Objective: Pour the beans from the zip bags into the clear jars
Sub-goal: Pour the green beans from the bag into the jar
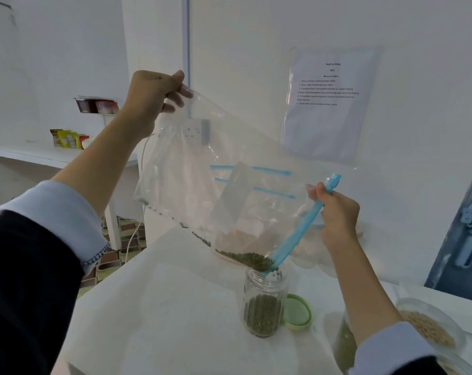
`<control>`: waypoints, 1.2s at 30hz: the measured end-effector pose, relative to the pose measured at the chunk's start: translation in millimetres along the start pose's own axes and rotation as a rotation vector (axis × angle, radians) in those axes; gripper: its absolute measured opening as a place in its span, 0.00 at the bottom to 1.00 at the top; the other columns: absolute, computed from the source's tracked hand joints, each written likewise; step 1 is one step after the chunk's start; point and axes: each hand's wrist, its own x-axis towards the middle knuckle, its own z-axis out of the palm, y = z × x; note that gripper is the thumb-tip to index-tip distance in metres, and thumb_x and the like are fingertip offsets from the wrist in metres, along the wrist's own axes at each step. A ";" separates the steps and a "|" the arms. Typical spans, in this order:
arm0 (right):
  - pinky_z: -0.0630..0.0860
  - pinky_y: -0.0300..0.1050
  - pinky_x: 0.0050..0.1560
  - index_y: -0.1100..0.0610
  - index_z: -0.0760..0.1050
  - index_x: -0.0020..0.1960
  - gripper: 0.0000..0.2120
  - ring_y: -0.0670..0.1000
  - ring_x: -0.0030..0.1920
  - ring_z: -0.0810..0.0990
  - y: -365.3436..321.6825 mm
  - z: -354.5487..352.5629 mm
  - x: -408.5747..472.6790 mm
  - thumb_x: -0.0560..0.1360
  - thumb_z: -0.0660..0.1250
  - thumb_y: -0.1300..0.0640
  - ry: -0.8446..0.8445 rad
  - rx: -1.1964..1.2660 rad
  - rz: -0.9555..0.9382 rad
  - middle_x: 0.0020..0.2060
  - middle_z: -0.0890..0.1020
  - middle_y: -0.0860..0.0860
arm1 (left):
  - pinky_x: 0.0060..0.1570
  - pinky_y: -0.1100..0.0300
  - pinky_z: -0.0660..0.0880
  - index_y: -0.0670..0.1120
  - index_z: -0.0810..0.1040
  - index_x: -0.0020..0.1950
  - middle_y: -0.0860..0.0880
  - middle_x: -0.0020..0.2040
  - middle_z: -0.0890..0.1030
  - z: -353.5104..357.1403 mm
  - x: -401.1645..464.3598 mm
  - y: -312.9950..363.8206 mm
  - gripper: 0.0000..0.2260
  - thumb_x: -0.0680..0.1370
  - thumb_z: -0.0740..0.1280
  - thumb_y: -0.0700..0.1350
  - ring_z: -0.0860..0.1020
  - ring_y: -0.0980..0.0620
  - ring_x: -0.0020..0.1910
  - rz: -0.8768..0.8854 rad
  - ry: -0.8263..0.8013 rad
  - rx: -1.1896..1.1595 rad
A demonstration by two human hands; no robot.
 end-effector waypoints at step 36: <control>0.80 0.48 0.50 0.58 0.78 0.39 0.10 0.54 0.42 0.84 8.4 1.0 10.3 0.77 0.67 0.57 0.003 0.002 0.041 0.43 0.84 0.55 | 0.33 0.61 0.79 0.43 0.76 0.41 0.52 0.32 0.83 -12.0 -40.6 -59.3 0.08 0.80 0.63 0.41 0.81 0.56 0.32 -0.043 -0.070 0.144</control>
